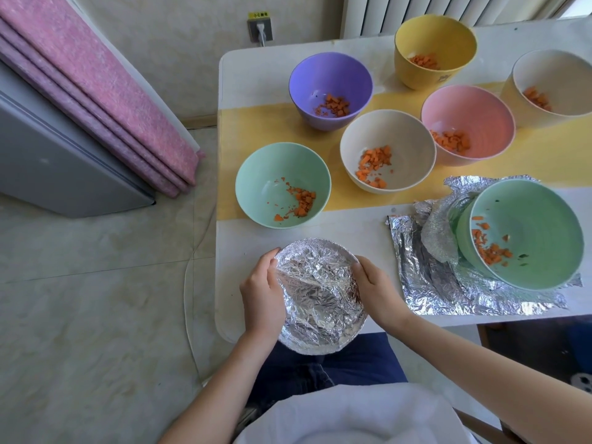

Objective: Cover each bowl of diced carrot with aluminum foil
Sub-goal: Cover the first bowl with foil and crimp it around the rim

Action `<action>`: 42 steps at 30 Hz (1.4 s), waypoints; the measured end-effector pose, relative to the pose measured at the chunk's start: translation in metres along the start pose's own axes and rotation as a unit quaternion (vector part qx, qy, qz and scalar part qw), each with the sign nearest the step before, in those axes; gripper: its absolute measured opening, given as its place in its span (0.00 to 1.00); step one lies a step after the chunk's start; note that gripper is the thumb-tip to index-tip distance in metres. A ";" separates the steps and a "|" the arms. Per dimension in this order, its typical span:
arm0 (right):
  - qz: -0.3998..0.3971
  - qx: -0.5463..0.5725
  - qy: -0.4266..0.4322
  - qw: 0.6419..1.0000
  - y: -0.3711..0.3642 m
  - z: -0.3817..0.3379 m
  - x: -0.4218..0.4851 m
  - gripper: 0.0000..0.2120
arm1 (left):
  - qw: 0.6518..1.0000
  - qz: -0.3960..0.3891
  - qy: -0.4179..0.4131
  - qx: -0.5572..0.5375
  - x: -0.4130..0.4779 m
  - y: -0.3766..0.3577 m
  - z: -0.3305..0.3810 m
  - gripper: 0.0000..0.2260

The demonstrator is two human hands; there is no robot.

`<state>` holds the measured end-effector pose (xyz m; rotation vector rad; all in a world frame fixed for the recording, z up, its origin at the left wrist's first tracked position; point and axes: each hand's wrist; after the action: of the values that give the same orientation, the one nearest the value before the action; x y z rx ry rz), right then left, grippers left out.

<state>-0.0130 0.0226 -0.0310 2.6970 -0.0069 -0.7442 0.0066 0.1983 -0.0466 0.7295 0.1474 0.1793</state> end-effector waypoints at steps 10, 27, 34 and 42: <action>0.078 0.072 0.033 0.994 0.019 -0.005 -0.026 0.11 | 0.986 -0.009 -0.165 0.000 0.002 0.016 0.036 0.13; 0.139 0.129 0.248 0.950 0.027 -0.125 0.028 0.17 | 0.956 0.234 -0.129 -0.124 0.105 0.055 0.110 0.11; 0.113 0.076 0.198 0.971 0.014 -0.171 0.094 0.20 | 0.942 0.295 -0.093 -0.132 0.168 0.069 0.104 0.11; 0.038 0.045 0.173 0.983 0.006 -0.210 0.156 0.11 | 0.932 0.332 -0.035 -0.143 0.246 0.074 0.091 0.12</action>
<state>0.2271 0.0706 0.0621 2.8573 -0.0605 -0.2511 0.2559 0.2463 0.0527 0.4700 -0.1990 0.8051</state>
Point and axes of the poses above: each hand's wrist, its own x-axis towards the middle knuckle, its own y-axis out of the back of the hand, z = x × y, and after that the axes turned 3 degrees about x, right-handed
